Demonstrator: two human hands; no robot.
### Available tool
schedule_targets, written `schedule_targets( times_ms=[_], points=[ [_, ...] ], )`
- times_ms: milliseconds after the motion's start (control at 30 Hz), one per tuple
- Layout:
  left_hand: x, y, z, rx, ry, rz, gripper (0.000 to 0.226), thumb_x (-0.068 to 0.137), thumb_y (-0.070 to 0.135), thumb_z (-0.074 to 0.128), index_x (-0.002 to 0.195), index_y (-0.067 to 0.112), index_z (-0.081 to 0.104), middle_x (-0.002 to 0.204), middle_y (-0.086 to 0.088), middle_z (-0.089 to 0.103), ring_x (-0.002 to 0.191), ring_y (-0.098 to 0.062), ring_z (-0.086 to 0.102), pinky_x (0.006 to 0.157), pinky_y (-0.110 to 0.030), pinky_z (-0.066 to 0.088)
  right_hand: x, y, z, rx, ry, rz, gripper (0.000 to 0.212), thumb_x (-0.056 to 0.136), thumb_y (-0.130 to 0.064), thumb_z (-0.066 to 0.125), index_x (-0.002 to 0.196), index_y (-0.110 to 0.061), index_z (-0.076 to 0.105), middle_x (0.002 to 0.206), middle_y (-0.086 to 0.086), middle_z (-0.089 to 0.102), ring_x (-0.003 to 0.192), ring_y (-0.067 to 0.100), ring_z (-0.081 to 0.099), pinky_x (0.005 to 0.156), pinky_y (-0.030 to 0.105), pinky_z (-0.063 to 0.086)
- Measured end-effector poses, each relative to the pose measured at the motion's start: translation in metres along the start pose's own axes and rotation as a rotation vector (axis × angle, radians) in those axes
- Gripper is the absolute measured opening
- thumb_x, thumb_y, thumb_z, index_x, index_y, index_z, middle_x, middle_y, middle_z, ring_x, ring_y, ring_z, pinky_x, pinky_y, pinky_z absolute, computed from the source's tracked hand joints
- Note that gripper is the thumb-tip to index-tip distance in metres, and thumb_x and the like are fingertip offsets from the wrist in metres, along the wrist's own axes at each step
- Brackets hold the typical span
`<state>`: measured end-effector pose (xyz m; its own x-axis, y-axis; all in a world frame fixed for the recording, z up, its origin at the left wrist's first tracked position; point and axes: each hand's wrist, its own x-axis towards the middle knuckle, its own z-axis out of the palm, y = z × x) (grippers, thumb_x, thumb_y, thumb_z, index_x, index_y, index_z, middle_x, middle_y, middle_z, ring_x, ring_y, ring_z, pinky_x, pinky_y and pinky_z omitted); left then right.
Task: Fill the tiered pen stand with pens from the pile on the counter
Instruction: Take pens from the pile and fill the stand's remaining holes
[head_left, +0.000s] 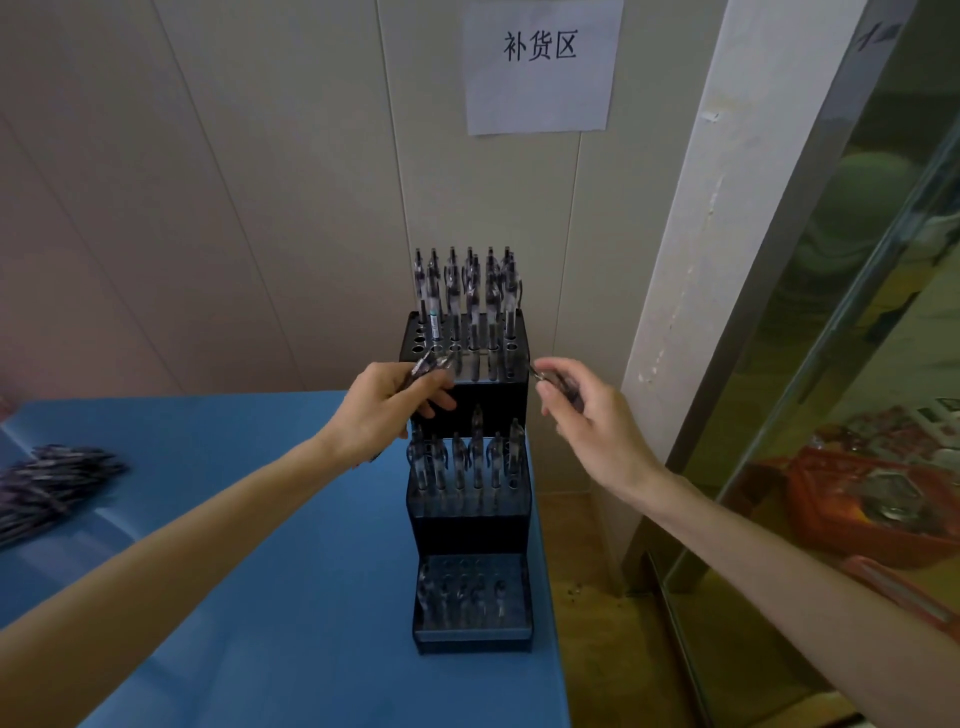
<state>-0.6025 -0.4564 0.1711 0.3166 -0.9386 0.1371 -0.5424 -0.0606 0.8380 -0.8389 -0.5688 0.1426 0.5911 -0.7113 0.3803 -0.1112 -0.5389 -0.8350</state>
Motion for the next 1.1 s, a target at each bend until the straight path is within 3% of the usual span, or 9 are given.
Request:
schedule_targets(
  times_ms=[100, 267, 400, 500, 633, 733, 867, 933, 1100],
  points=[
    [-0.005, 0.001, -0.002, -0.014, 0.085, 0.059, 0.03, 0.105, 0.036, 0.052, 0.103, 0.019, 0.076, 0.09, 0.004, 0.077, 0.079, -0.023, 0.071, 0.069, -0.051, 0.06, 0.007, -0.006, 0.0, 0.08, -0.011, -0.007, 0.024, 0.106, -0.022, 0.048, 0.12, -0.012, 0.064, 0.081, 0.004, 0.066, 0.064, 0.025, 0.061, 0.055, 0.032, 0.05],
    [-0.013, -0.001, -0.015, 0.111, 0.29, 0.177, 0.037, 0.1, 0.051, 0.051, 0.098, 0.025, 0.077, 0.077, 0.006, 0.056, 0.069, -0.012, 0.059, 0.064, -0.034, 0.048, 0.023, -0.018, 0.001, 0.1, 0.084, -0.068, 0.021, 0.107, -0.023, 0.048, 0.12, -0.017, 0.064, 0.095, -0.004, 0.074, 0.079, 0.012, 0.066, 0.062, 0.02, 0.05],
    [-0.02, -0.009, -0.022, 0.067, 0.34, 0.143, 0.048, 0.096, 0.055, 0.051, 0.098, 0.014, 0.076, 0.06, 0.014, 0.045, 0.052, -0.008, 0.044, 0.054, -0.024, 0.035, 0.03, -0.02, 0.001, 0.069, 0.178, -0.078, 0.022, 0.107, -0.031, 0.047, 0.111, -0.015, 0.062, 0.096, -0.006, 0.076, 0.072, 0.044, 0.06, 0.06, 0.059, 0.05],
    [-0.019, -0.017, -0.031, 0.073, 0.349, 0.098, 0.034, 0.101, 0.049, 0.053, 0.1, 0.025, 0.077, 0.067, 0.006, 0.055, 0.063, -0.02, 0.053, 0.062, -0.039, 0.045, 0.032, -0.017, 0.001, 0.081, 0.183, -0.084, 0.019, 0.108, -0.03, 0.045, 0.11, -0.015, 0.058, 0.105, -0.01, 0.075, 0.075, 0.049, 0.056, 0.071, 0.064, 0.049],
    [-0.015, -0.027, -0.037, 0.043, 0.317, 0.068, 0.031, 0.101, 0.045, 0.055, 0.107, 0.025, 0.078, 0.081, -0.011, 0.053, 0.074, -0.032, 0.056, 0.072, -0.047, 0.048, 0.03, -0.008, 0.005, 0.128, 0.172, -0.083, 0.014, 0.108, -0.023, 0.045, 0.115, -0.021, 0.057, 0.098, 0.0, 0.07, 0.076, 0.037, 0.054, 0.069, 0.049, 0.047],
    [-0.017, -0.031, -0.031, -0.003, 0.294, 0.072, 0.023, 0.099, 0.039, 0.061, 0.102, 0.023, 0.078, 0.072, 0.0, 0.05, 0.061, -0.015, 0.047, 0.063, -0.035, 0.04, 0.024, 0.002, 0.01, 0.147, 0.186, -0.047, 0.019, 0.107, -0.021, 0.047, 0.119, -0.011, 0.058, 0.086, -0.001, 0.058, 0.073, 0.008, 0.053, 0.069, 0.023, 0.046],
    [-0.018, -0.034, -0.025, -0.097, 0.314, 0.05, 0.012, 0.094, 0.038, 0.069, 0.097, 0.032, 0.078, 0.055, -0.006, 0.038, 0.05, -0.021, 0.026, 0.049, -0.03, 0.024, 0.02, 0.012, 0.016, 0.135, 0.193, -0.028, 0.028, 0.103, -0.027, 0.056, 0.123, -0.009, 0.06, 0.1, 0.004, 0.066, 0.09, 0.012, 0.063, 0.083, 0.02, 0.05],
    [-0.018, -0.033, -0.024, -0.101, 0.313, 0.062, 0.013, 0.091, 0.037, 0.073, 0.097, 0.028, 0.079, 0.05, -0.001, 0.035, 0.049, -0.02, 0.022, 0.048, -0.029, 0.02, 0.018, 0.012, 0.018, 0.122, 0.172, -0.049, 0.028, 0.101, -0.027, 0.059, 0.122, -0.01, 0.063, 0.1, 0.004, 0.069, 0.085, 0.01, 0.063, 0.077, 0.018, 0.049],
    [-0.021, -0.032, -0.021, -0.049, 0.34, 0.124, 0.015, 0.086, 0.031, 0.079, 0.097, 0.021, 0.078, 0.07, 0.005, 0.071, 0.048, -0.014, 0.035, 0.048, -0.032, 0.038, 0.014, 0.013, 0.015, 0.008, 0.161, -0.126, 0.019, 0.097, -0.02, 0.066, 0.115, -0.014, 0.069, 0.095, -0.005, 0.069, 0.069, 0.003, 0.057, 0.06, 0.011, 0.041]
  ],
)
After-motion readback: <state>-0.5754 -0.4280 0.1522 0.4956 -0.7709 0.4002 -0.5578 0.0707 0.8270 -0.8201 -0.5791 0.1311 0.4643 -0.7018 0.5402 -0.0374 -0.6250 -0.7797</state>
